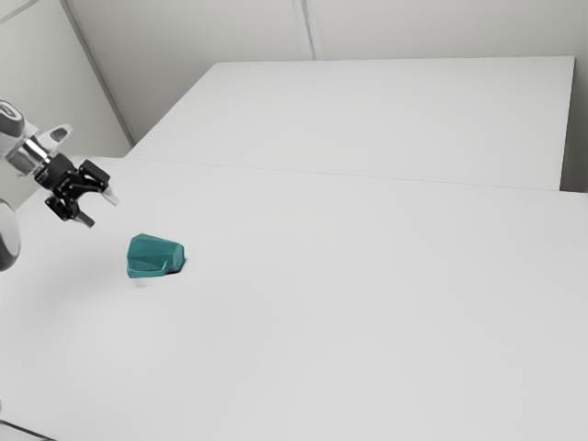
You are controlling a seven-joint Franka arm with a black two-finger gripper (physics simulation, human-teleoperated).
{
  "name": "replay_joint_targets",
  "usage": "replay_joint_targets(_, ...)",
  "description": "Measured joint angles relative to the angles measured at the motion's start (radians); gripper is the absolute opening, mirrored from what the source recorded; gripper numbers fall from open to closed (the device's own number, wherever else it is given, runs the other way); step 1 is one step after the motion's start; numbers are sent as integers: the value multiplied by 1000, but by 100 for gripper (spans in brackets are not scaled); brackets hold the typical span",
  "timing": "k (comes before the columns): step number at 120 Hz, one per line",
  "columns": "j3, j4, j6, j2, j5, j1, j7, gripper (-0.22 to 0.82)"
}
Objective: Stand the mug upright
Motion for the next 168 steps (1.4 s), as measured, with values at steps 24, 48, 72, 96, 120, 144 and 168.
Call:
replay_joint_targets(24,-7,10,14,86,-66,35,80,60)
replay_joint_targets(48,-9,13,17,134,-116,55,149,60)
replay_joint_targets(72,-17,21,5,162,-163,84,205,60)
replay_joint_targets(96,-19,17,-18,196,-227,99,251,60)
replay_joint_targets(120,-27,17,-11,217,-276,100,283,60)
replay_joint_targets(144,-51,11,-9,213,-301,100,306,60)
replay_joint_targets(168,-69,1,-6,216,-307,100,321,60)
